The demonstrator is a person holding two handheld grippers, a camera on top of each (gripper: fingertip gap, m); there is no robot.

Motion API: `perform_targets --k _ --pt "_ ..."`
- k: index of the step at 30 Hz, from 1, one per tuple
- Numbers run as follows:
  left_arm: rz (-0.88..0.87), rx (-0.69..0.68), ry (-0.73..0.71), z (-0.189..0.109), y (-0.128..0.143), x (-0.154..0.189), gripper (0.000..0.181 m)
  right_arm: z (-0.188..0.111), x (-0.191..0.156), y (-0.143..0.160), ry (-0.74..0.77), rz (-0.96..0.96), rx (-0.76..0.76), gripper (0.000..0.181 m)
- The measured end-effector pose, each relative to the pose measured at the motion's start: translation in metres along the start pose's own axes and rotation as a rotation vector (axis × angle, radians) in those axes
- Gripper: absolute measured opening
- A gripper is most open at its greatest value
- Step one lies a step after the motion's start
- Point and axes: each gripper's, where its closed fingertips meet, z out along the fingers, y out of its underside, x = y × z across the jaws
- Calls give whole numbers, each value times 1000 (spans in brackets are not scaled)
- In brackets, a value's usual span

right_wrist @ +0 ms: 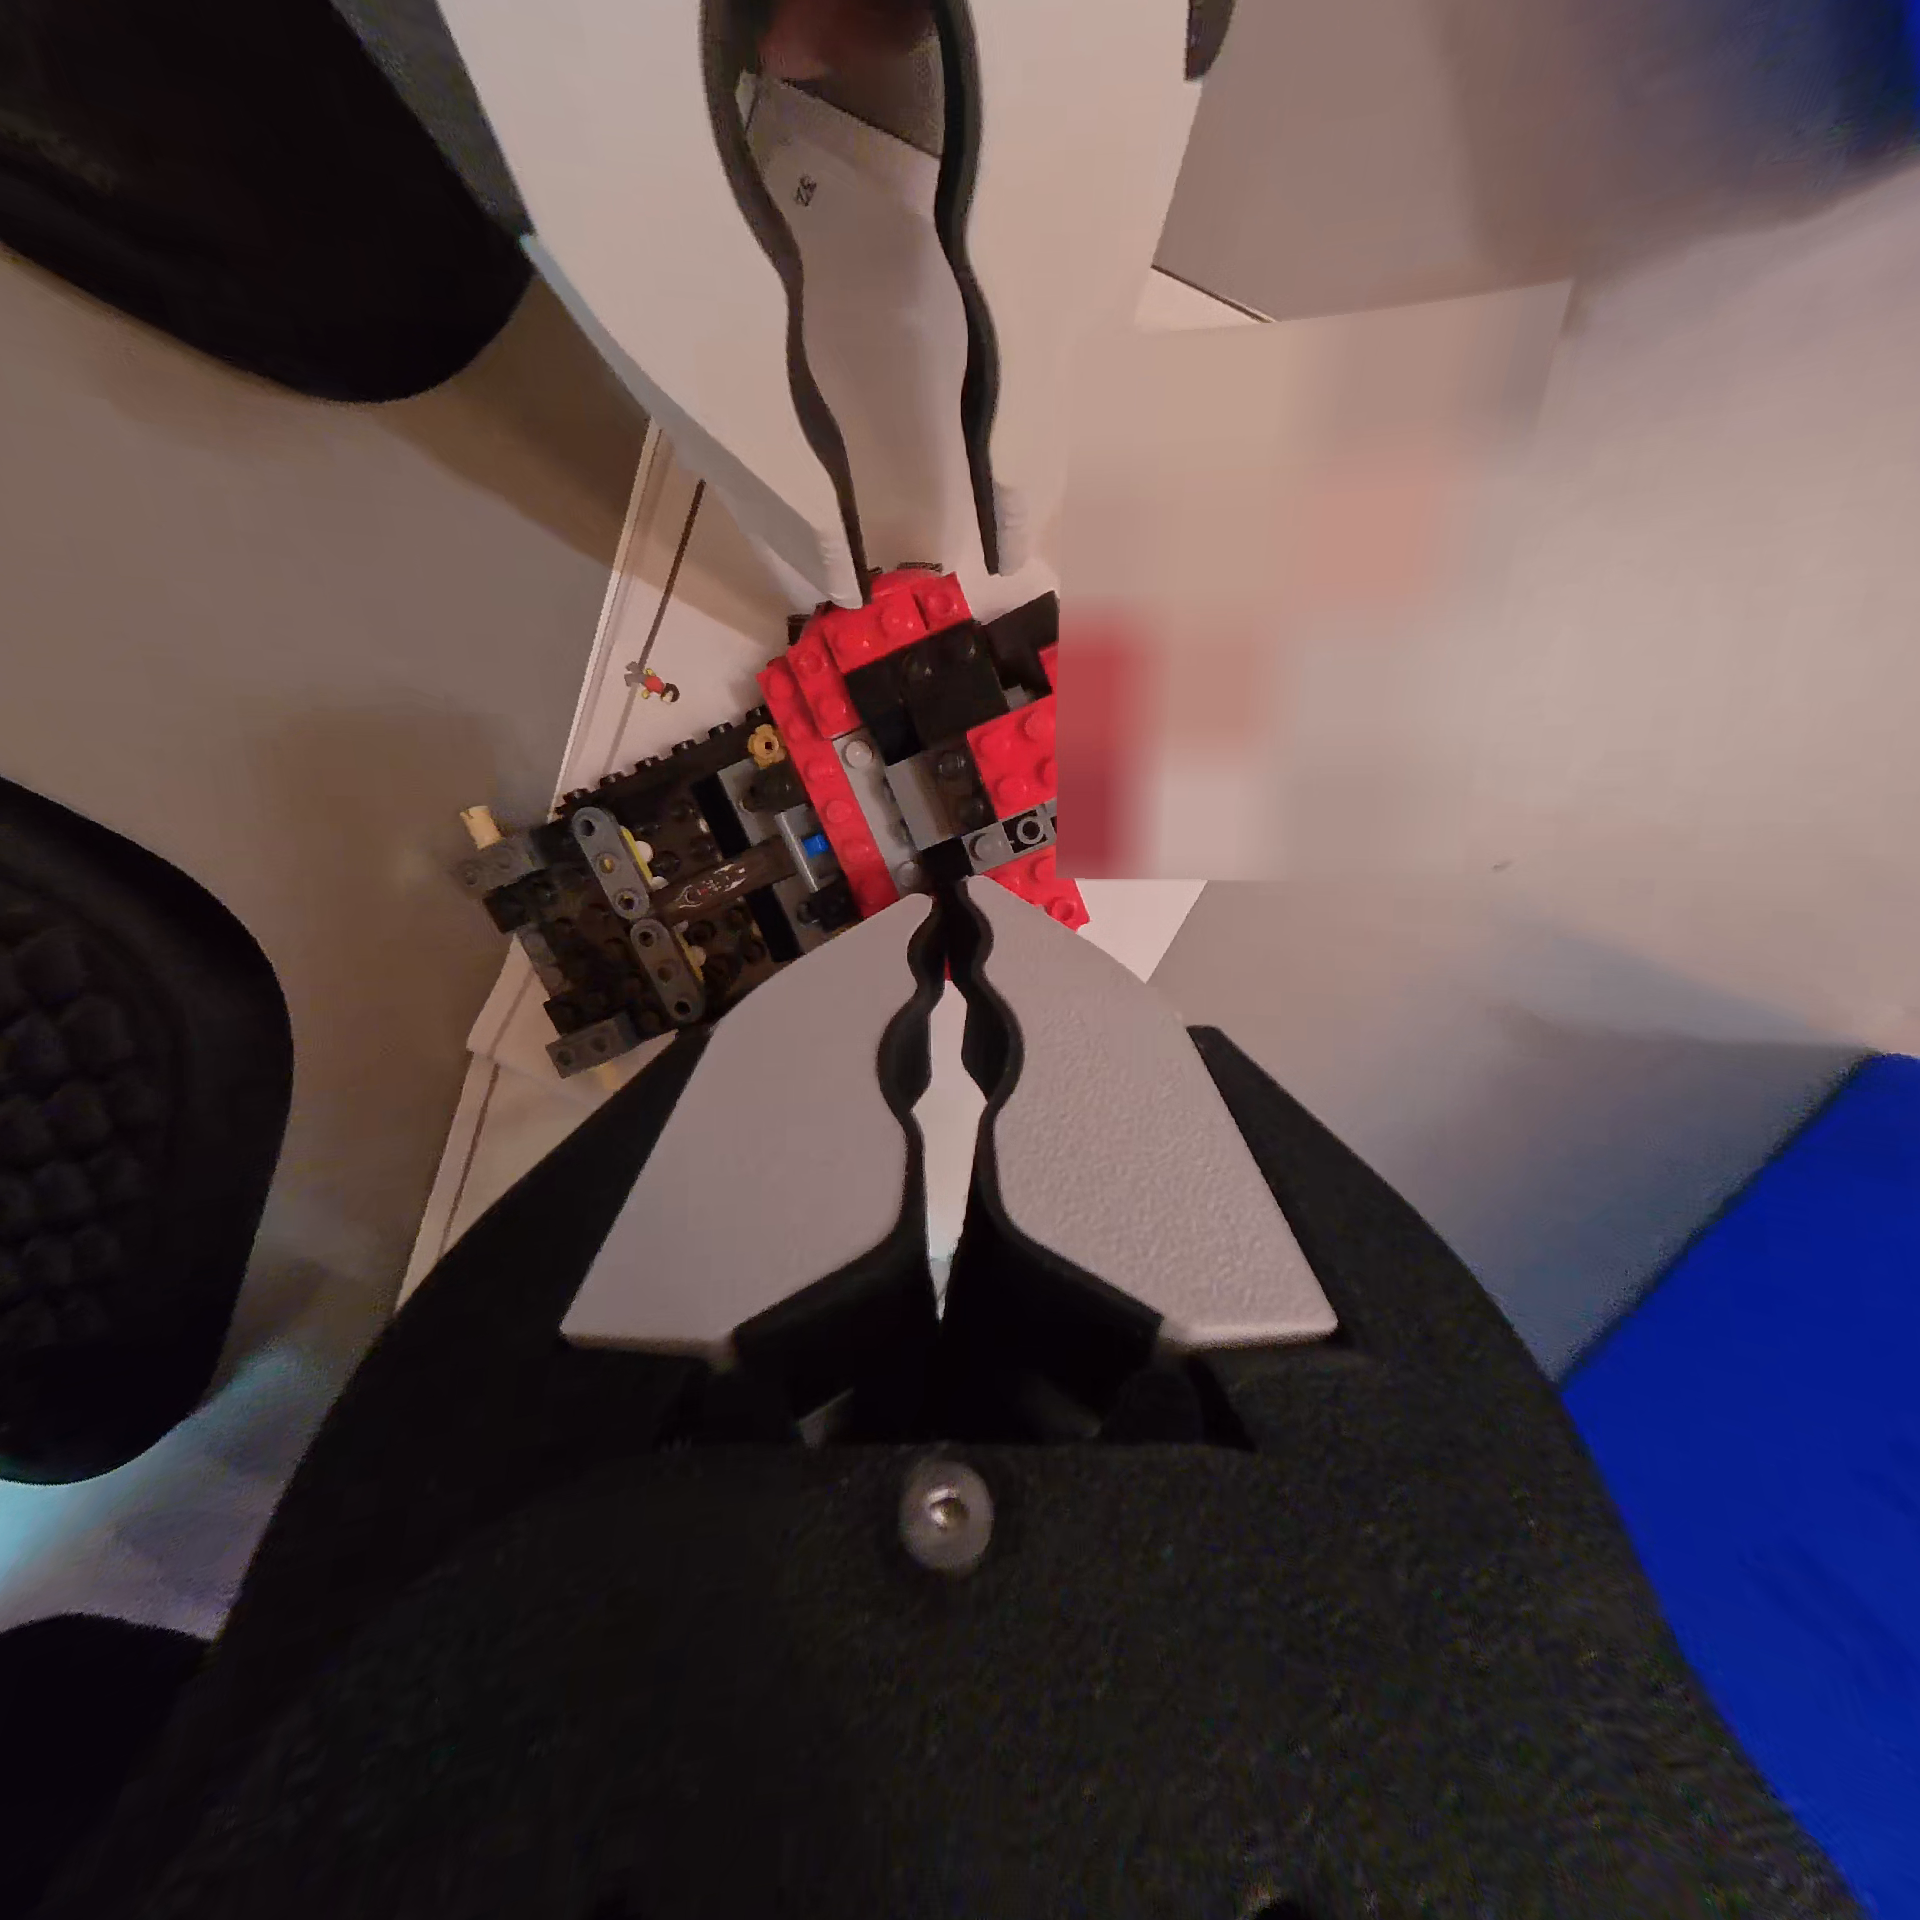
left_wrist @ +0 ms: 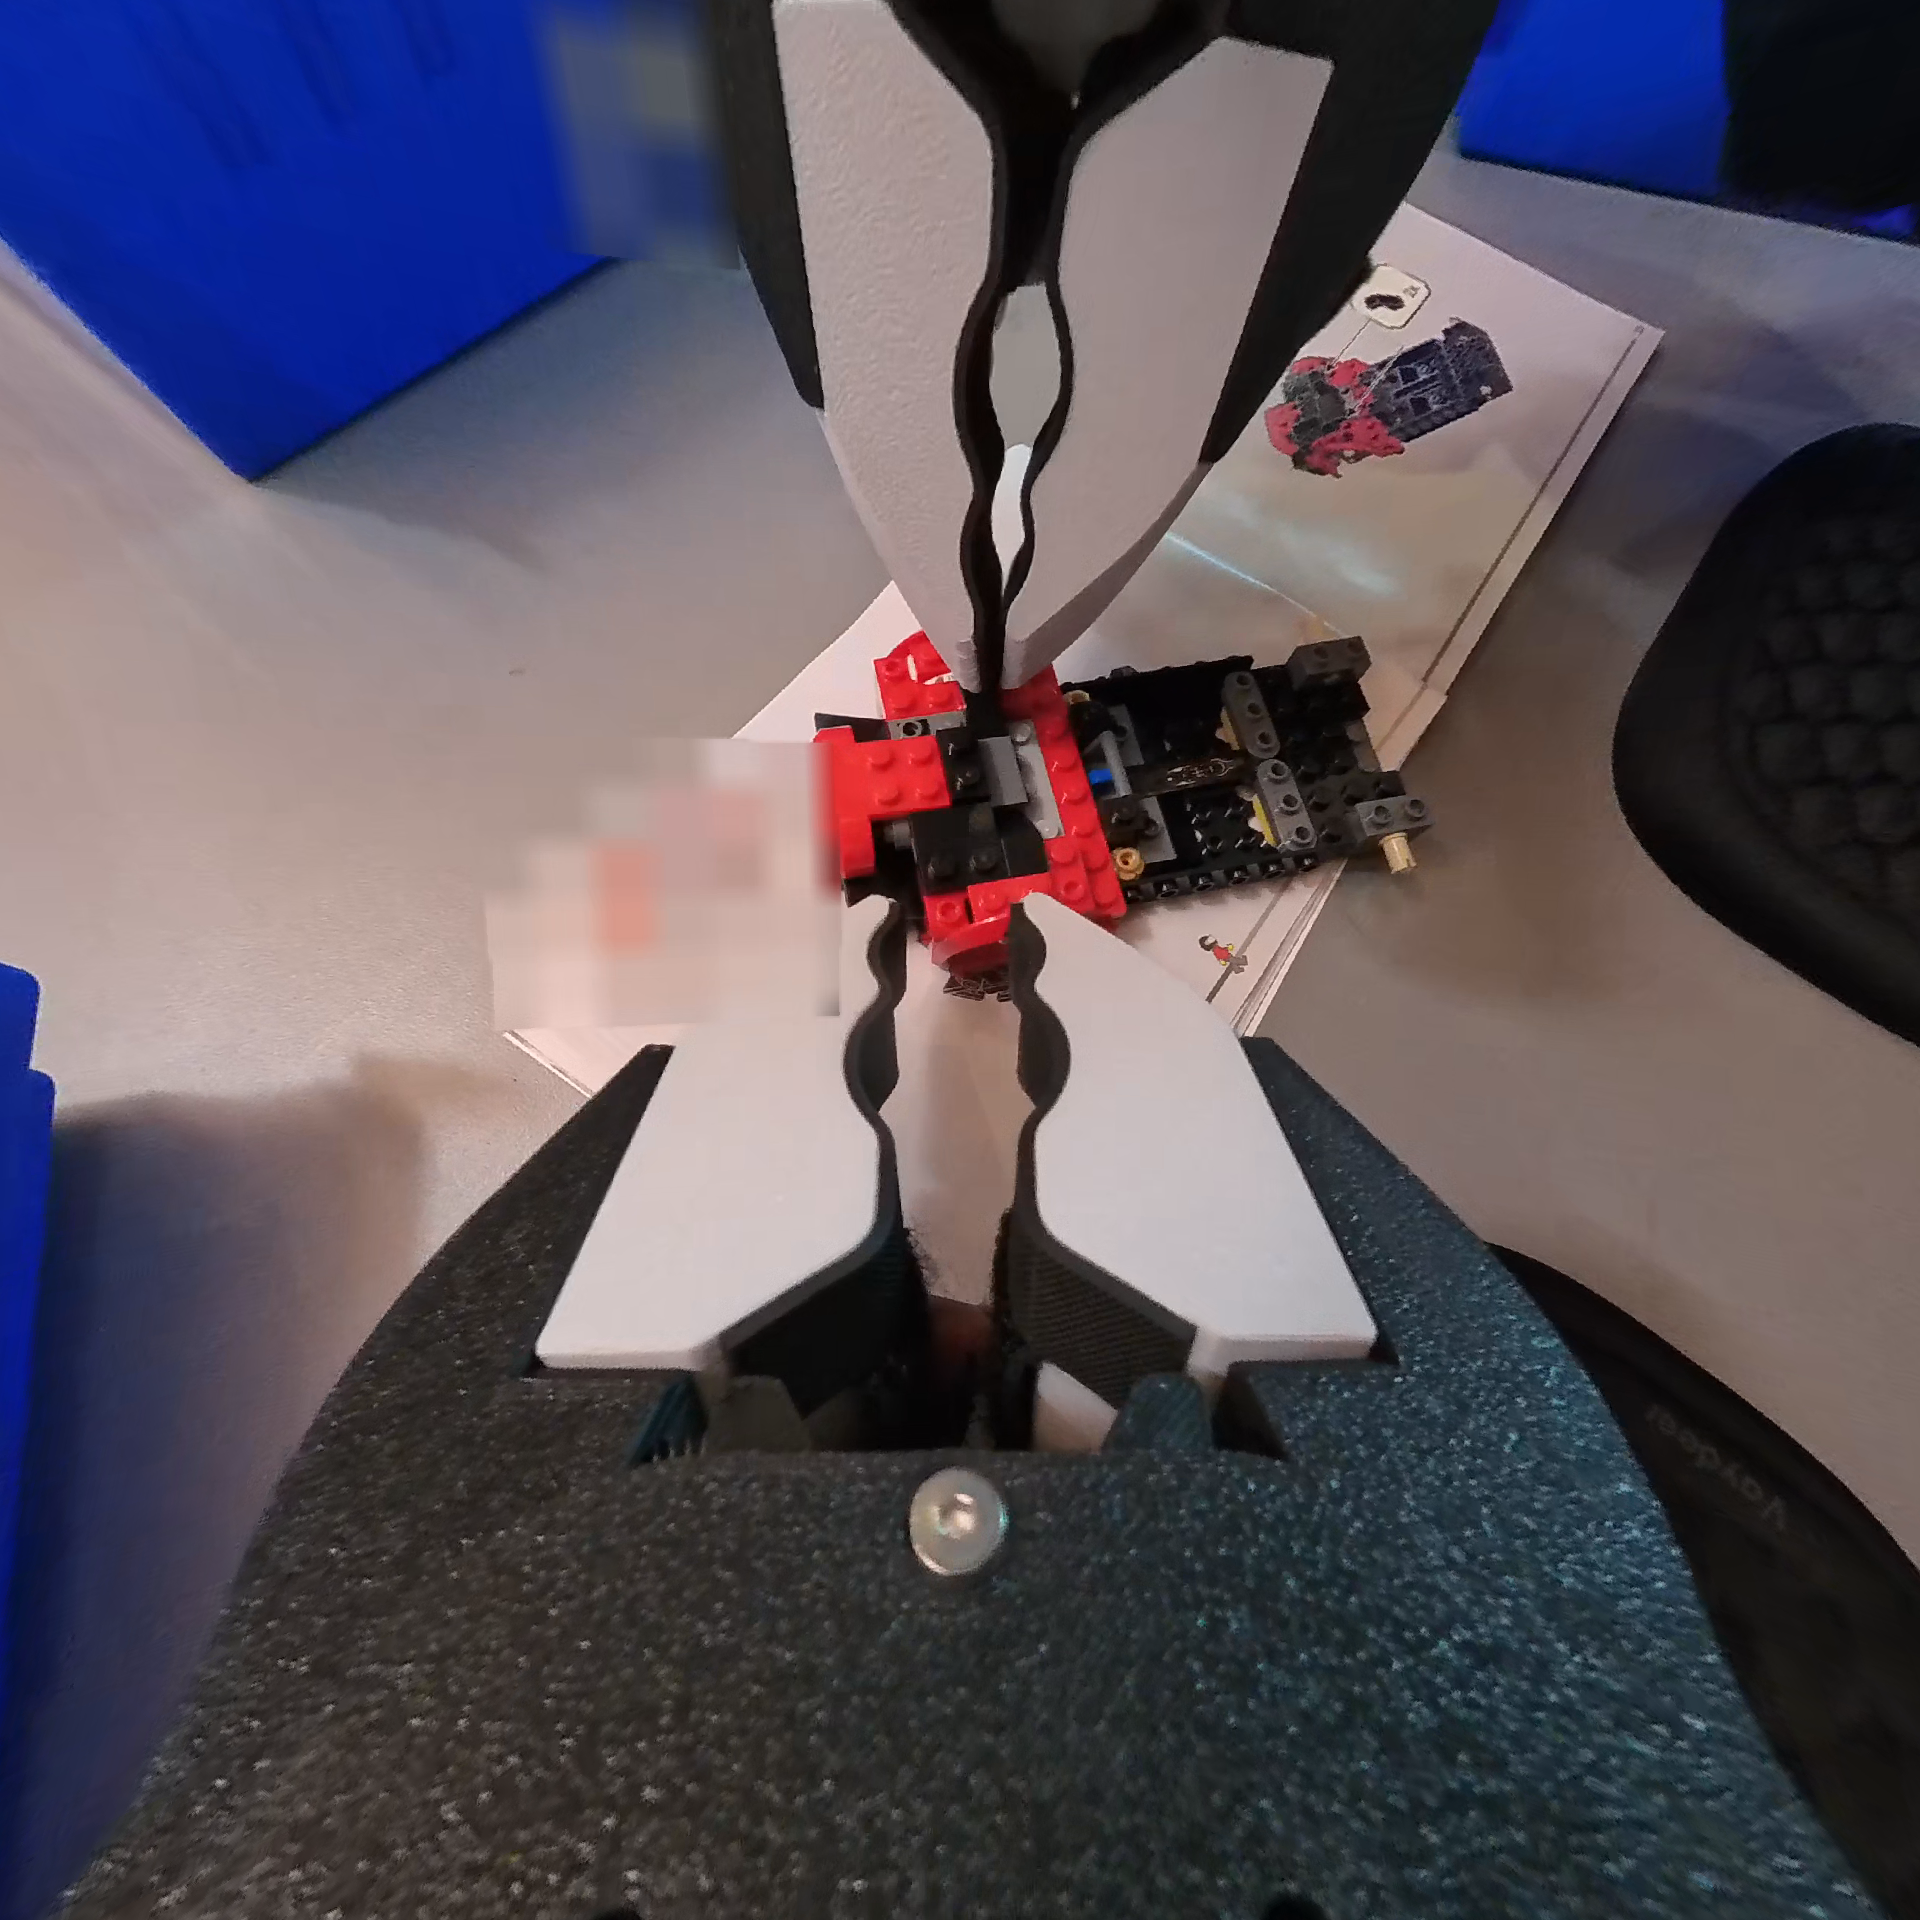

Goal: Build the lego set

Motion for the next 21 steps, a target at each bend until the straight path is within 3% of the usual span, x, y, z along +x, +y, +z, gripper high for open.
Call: perform_targets --k 7,13,15,18,21 --pt "1 3 3 0 0 1 17 2 0 1 -18 110 -45 0" --pt "7 12 4 0 -1 1 17 7 -5 -6 22 30 -22 0" --pt "12 10 -2 0 -1 1 17 -1 -7 -8 14 39 -20 0" --pt "21 11 -4 0 -2 1 16 -33 -8 -25 5 53 151 0" --pt "24 12 -4 0 -2 1 16 -37 3 -13 76 33 123 0"
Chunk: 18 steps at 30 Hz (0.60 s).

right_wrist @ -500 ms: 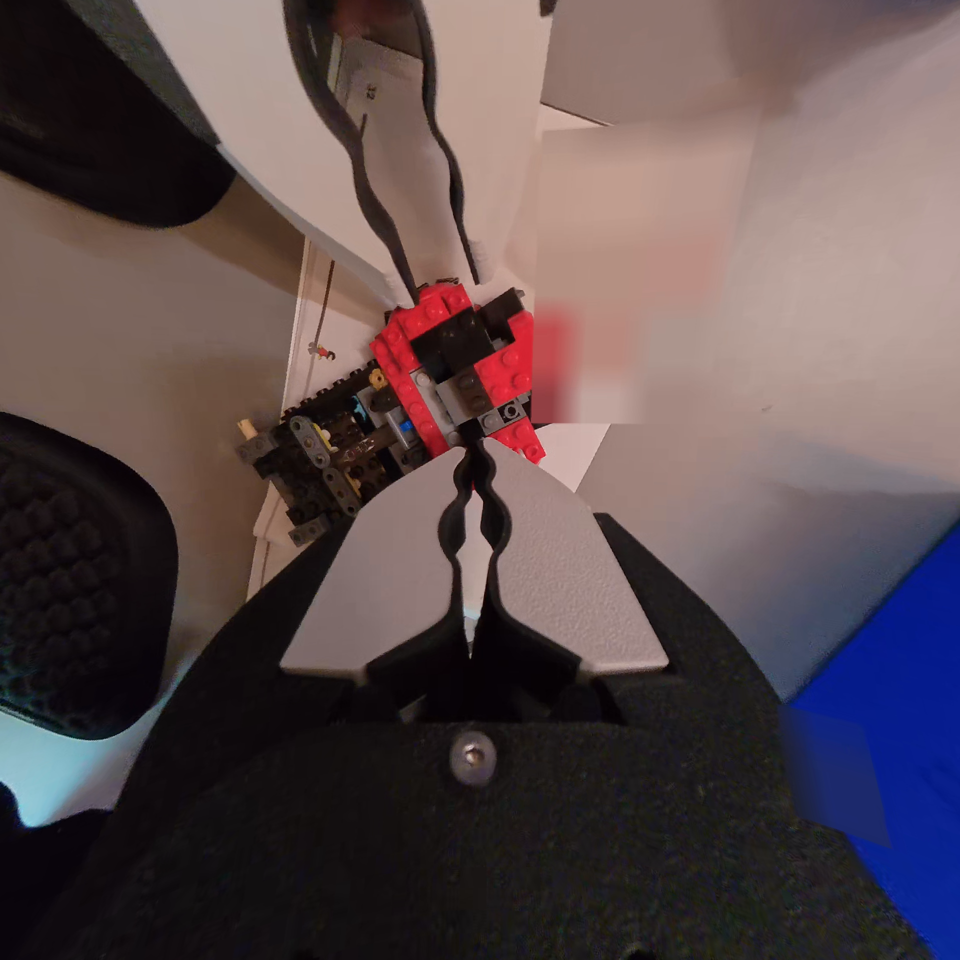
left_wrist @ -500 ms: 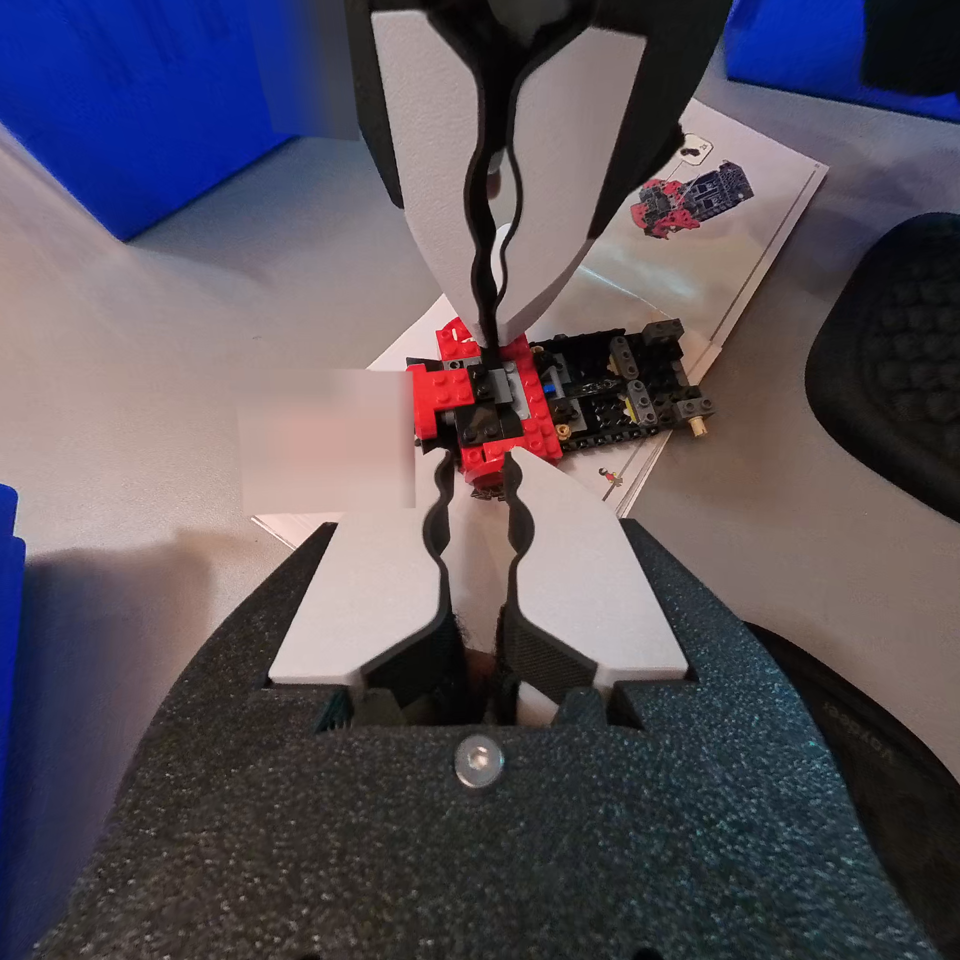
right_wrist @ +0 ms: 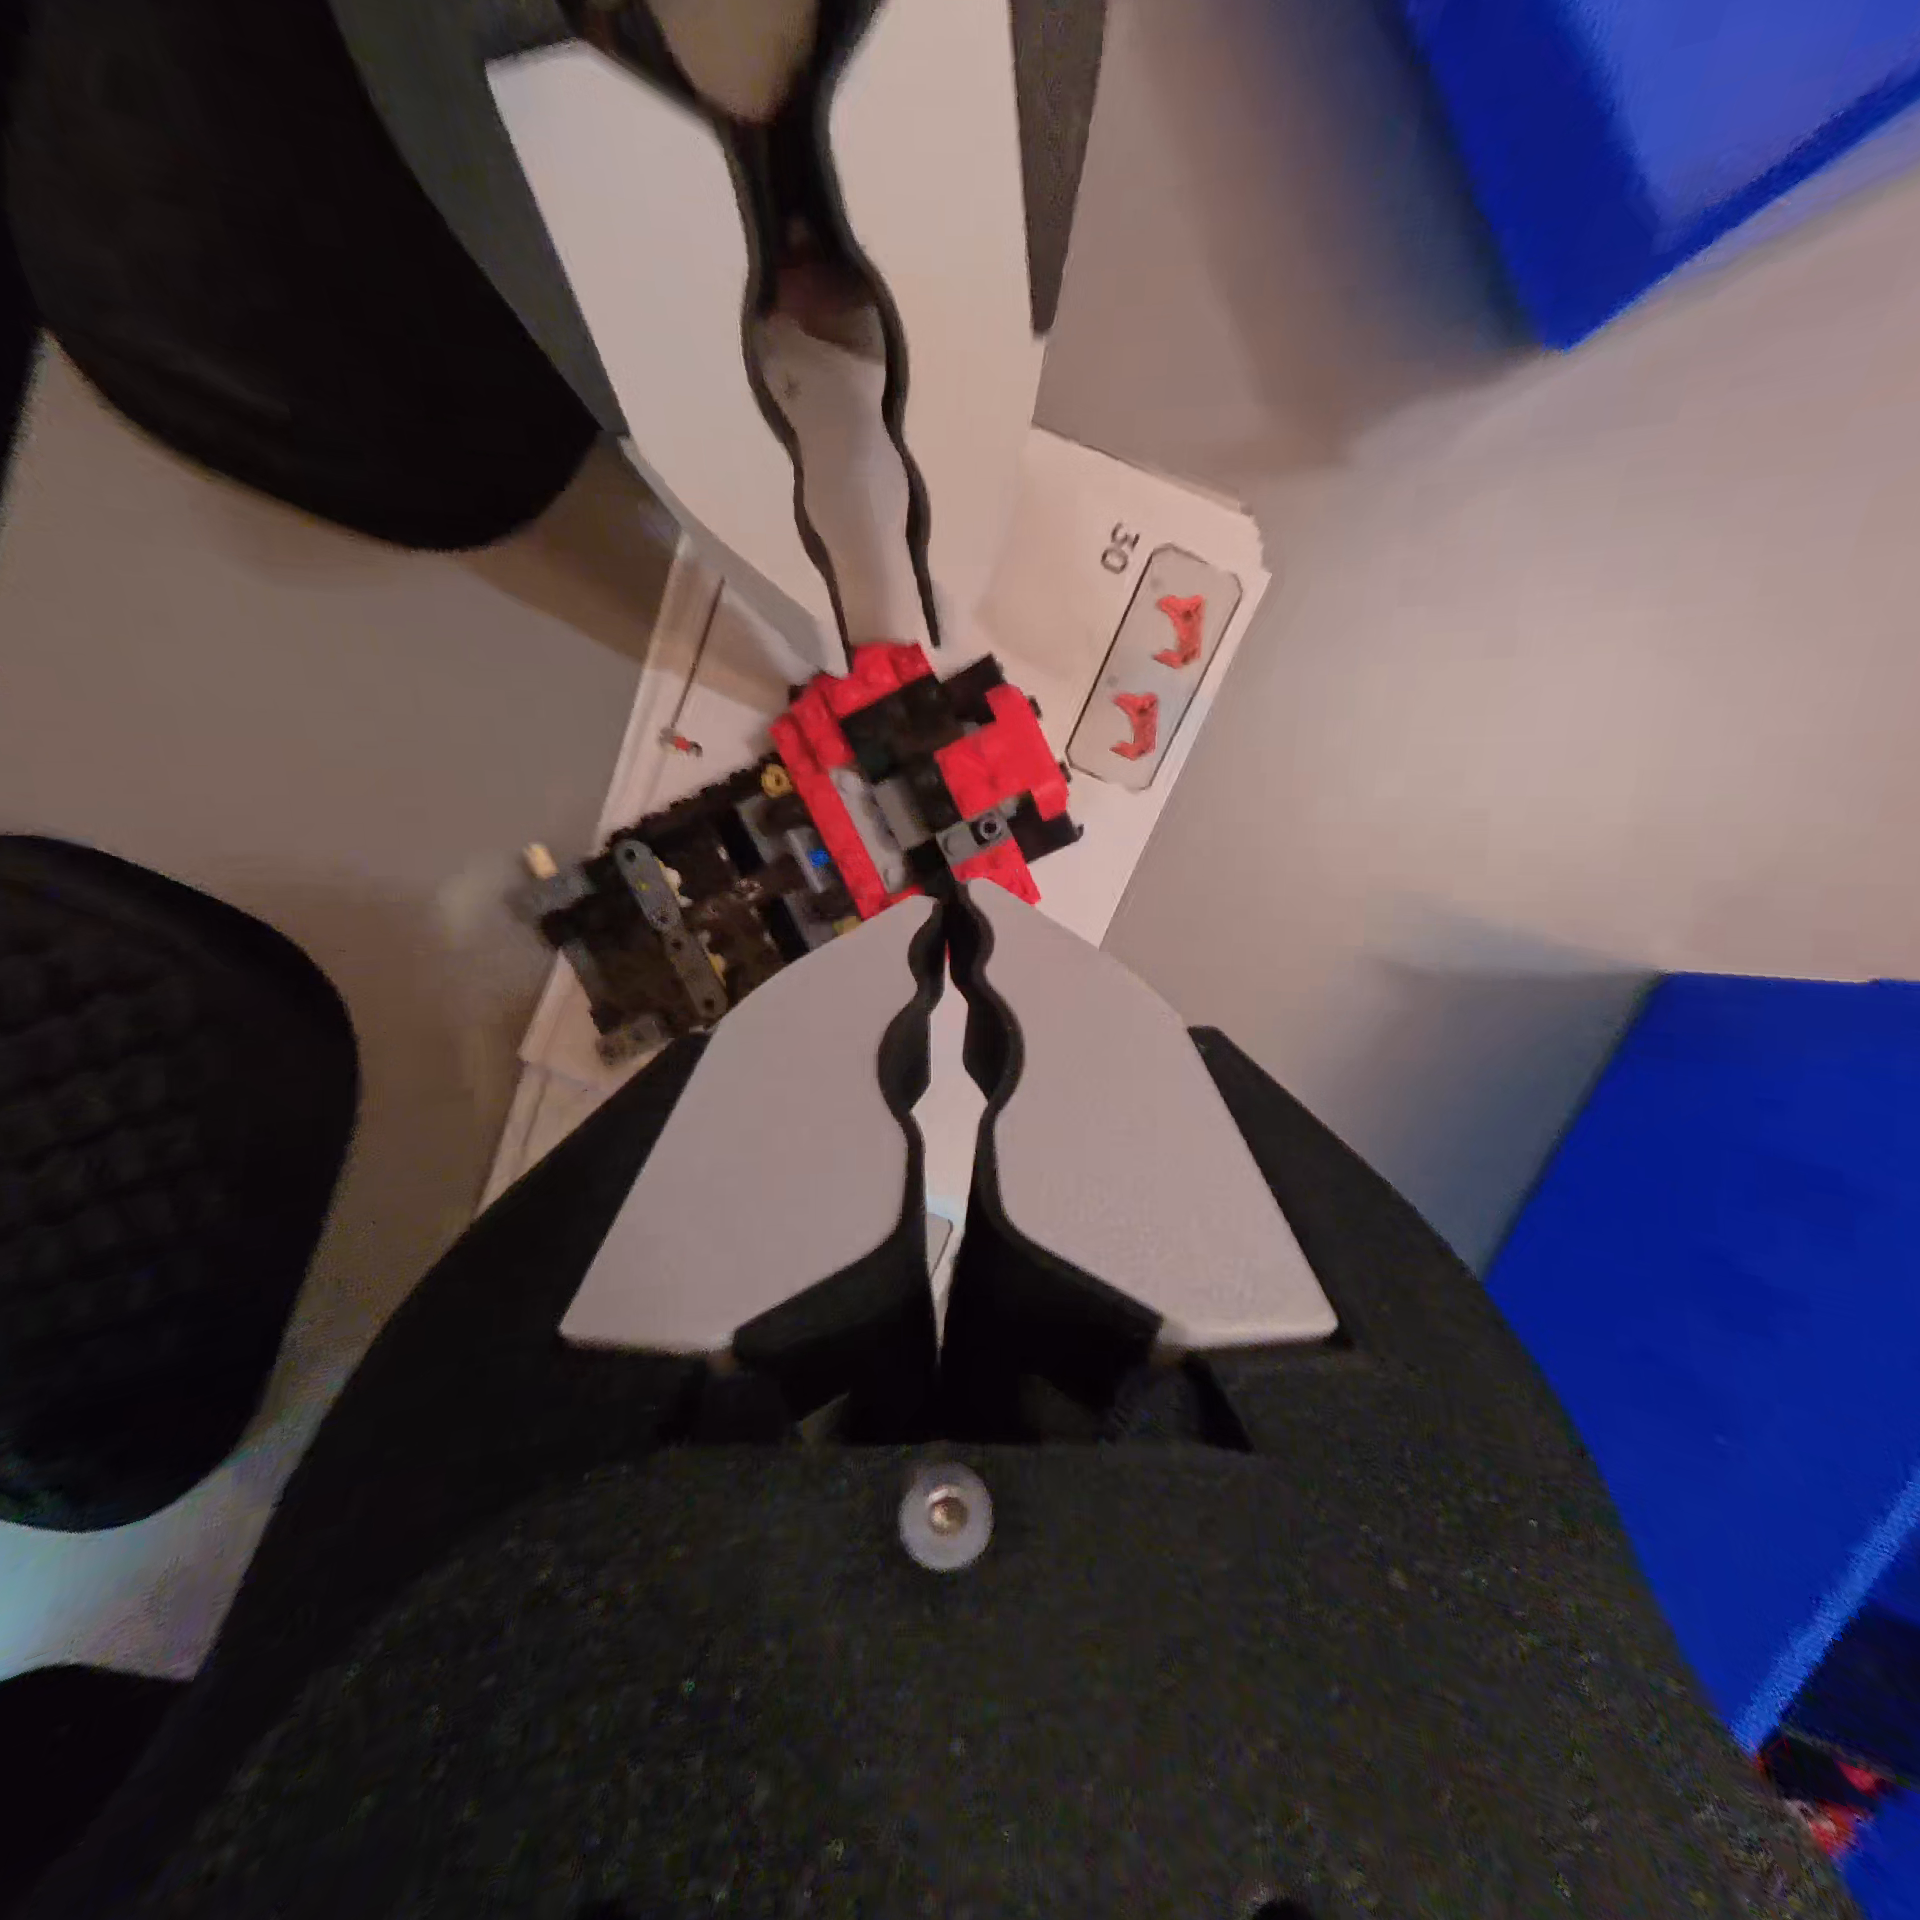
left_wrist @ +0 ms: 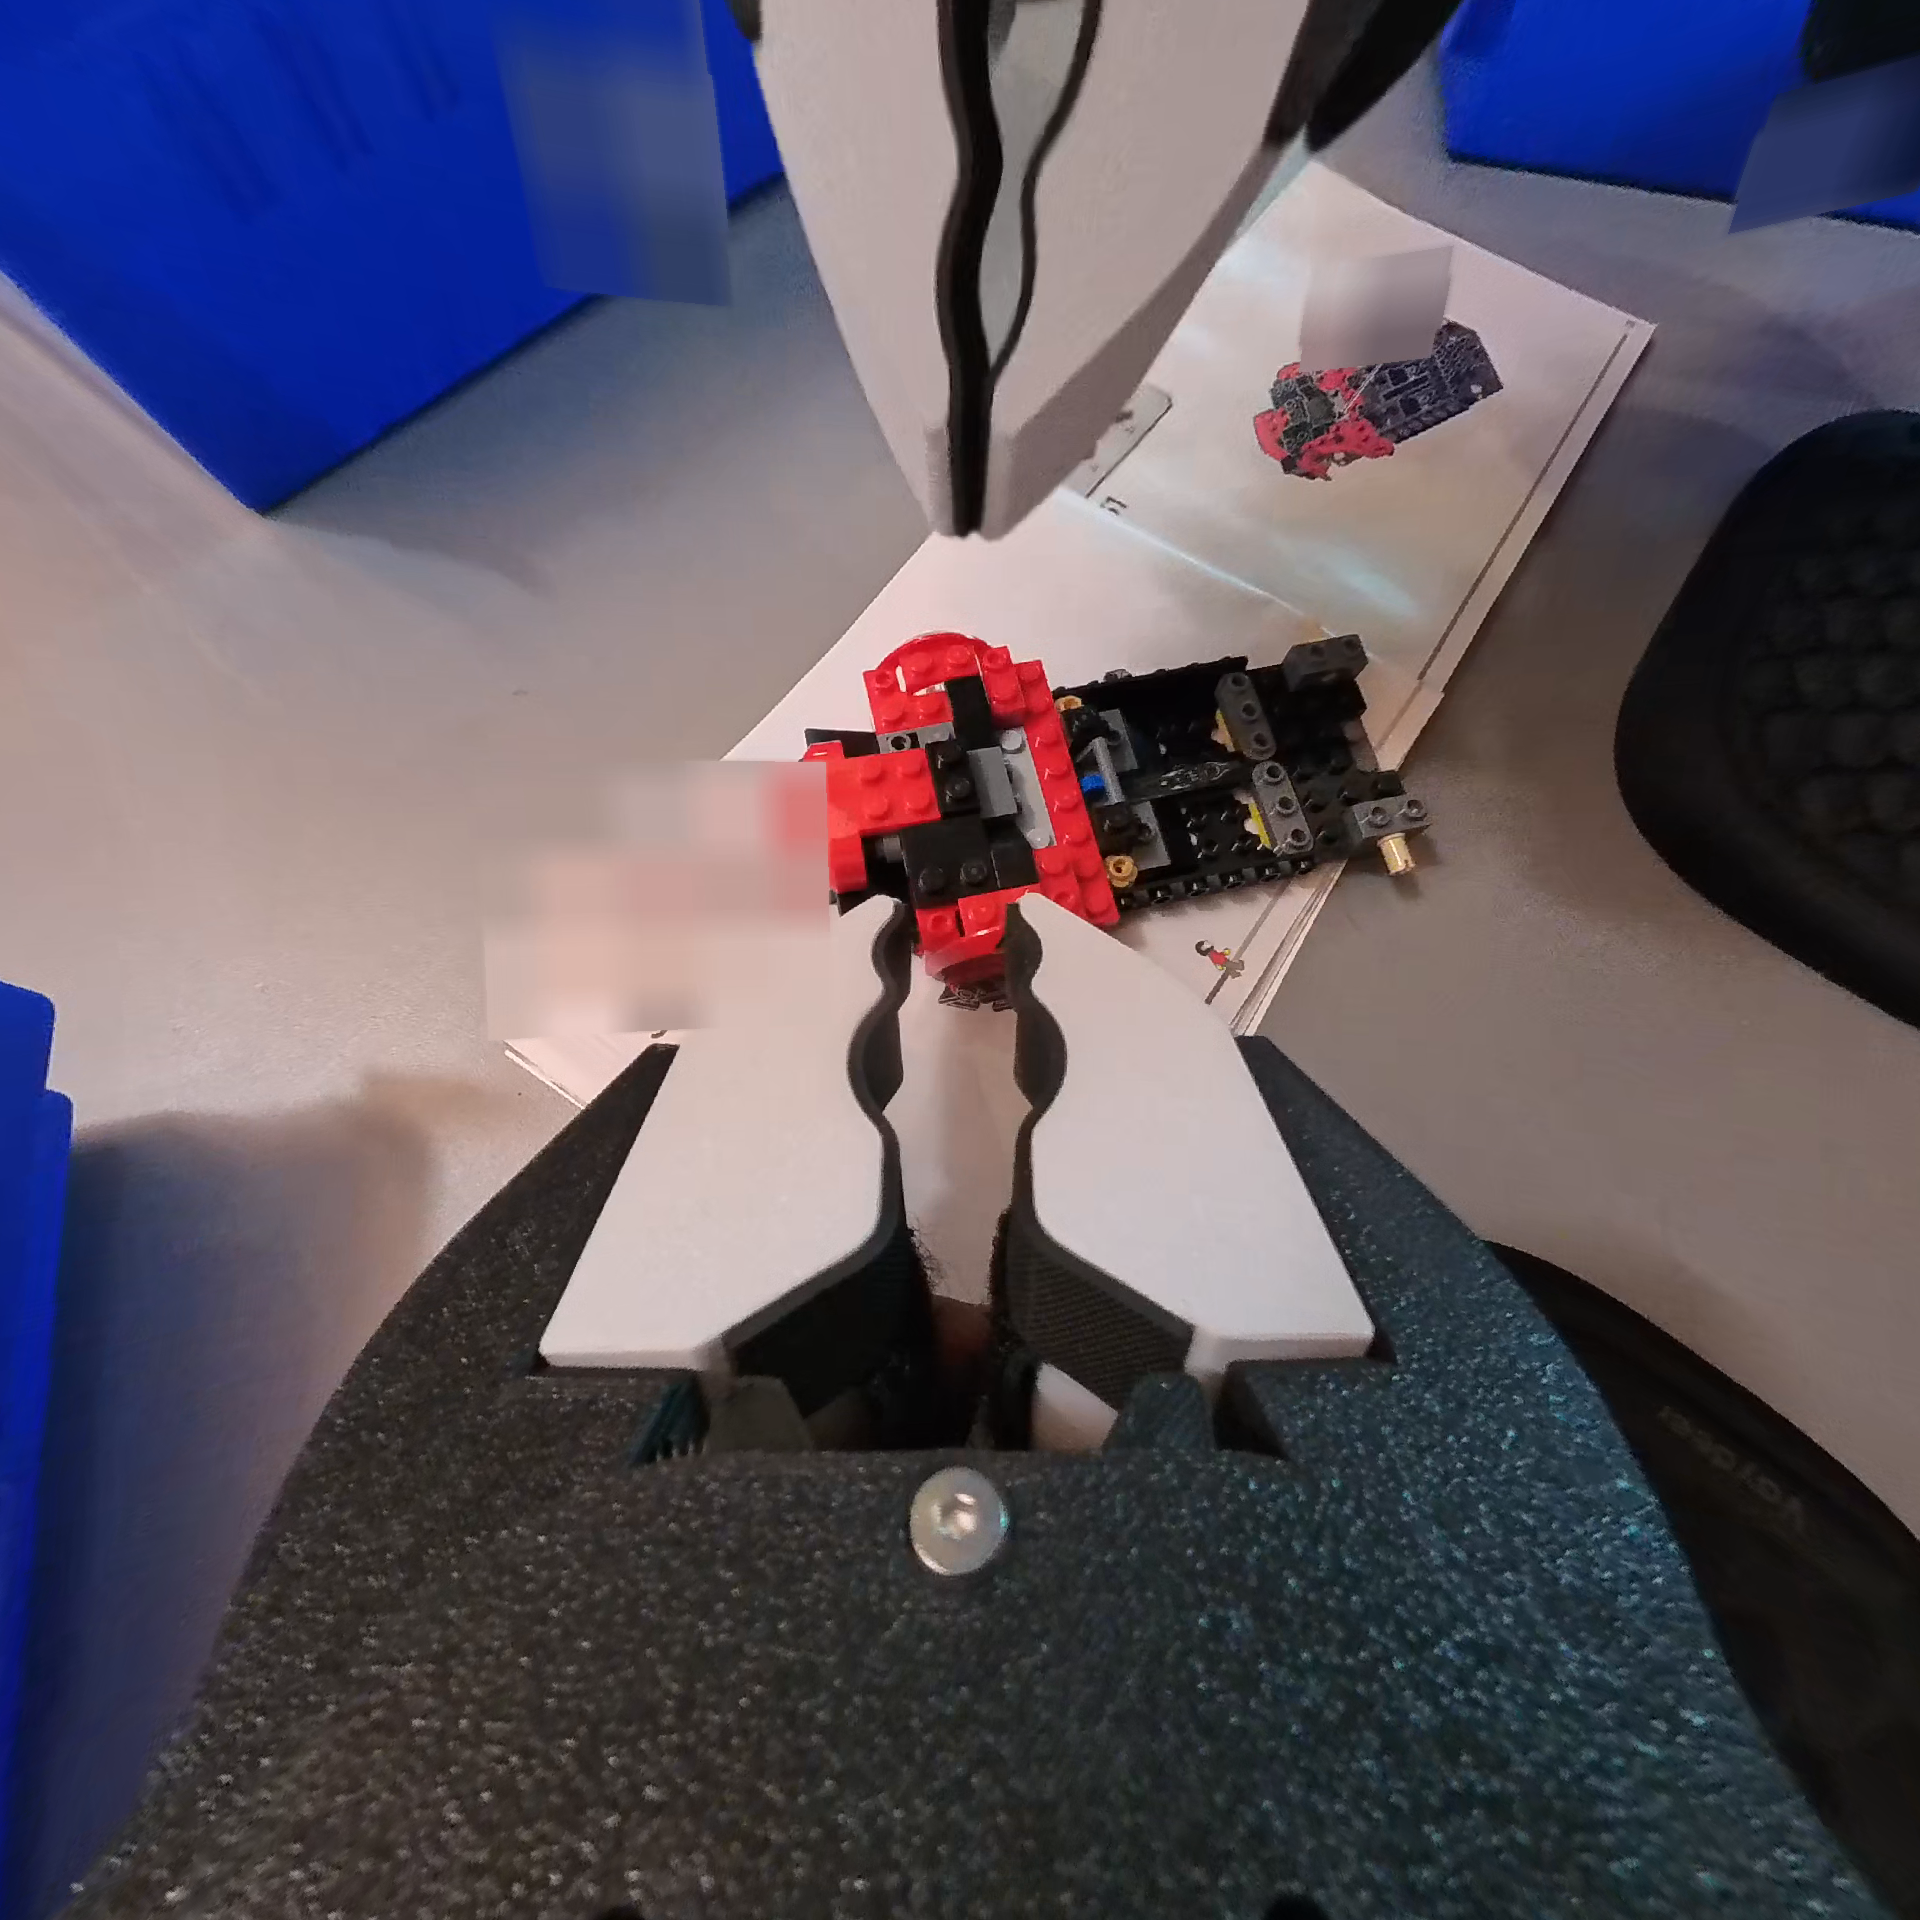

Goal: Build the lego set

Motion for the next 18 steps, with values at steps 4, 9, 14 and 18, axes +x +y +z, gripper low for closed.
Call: perform_targets --k 4,9,14,18 --pt "6 2 -3 0 0 0 16 23 -1 14 -10 -45 -73 1" --pt "1 5 8 0 0 1 15 34 -3 19 -31 -45 -123 0" --pt "-2 10 22 0 0 2 14 34 -3 20 -37 -26 -167 0" --pt "0 16 26 1 -1 2 14 34 -4 20 -37 22 -230 0"
